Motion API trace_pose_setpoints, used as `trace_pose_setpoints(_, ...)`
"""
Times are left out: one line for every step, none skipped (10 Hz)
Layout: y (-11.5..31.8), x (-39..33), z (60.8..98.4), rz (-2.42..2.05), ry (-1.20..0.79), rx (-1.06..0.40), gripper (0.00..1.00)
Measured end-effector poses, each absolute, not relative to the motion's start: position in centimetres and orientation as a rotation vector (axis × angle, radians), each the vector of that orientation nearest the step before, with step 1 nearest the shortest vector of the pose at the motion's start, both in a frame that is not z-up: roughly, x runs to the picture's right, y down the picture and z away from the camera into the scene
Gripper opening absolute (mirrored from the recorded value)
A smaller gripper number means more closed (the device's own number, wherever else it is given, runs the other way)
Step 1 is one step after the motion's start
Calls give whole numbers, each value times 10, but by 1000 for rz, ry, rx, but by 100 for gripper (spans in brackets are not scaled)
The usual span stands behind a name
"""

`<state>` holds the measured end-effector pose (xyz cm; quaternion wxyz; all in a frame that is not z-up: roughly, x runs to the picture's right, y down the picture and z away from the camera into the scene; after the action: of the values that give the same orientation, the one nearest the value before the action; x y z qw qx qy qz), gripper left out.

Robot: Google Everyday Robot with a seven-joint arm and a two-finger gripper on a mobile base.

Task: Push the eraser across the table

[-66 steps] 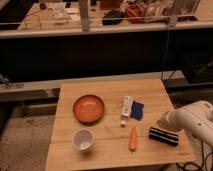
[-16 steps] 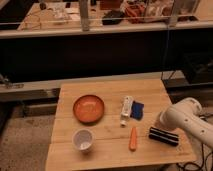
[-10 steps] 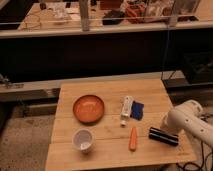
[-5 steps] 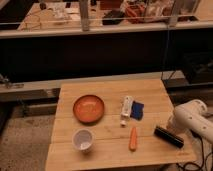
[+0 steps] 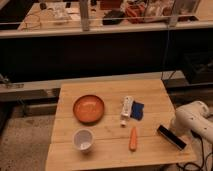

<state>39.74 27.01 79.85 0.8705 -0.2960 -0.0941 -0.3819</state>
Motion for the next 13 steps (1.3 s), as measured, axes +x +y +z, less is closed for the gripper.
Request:
trace_pose_setpoints(272,396,795,-796,-211,-616,0)
trace_pose_setpoints(274,394,785,-794,-232,-612,0)
trace_pose_setpoints(275,393,779,-794,-238,-613,0)
trace_pose_setpoints(277,391,773,-805,-243,-619,0)
trace_pose_setpoints(277,386,769,-816,-249,-620,0)
trace_pose_setpoints(277,376,765,-836,-256,-623,0)
trace_pose_setpoints(278,370,764,-852,-253,-629,0)
trace_pose_setpoints(280,363,764,-866,-250,-636,0)
trace_pose_setpoints(283,356,766,-876,-248,-646,0)
trace_pose_setpoints(284,356,768,-875,-245,-649,0)
trace_pose_setpoints(284,357,770,-872,-244,-651,0)
trace_pose_setpoints(284,357,769,-872,-244,-652,0)
trace_pose_setpoints(284,357,769,-873,-244,-652,0)
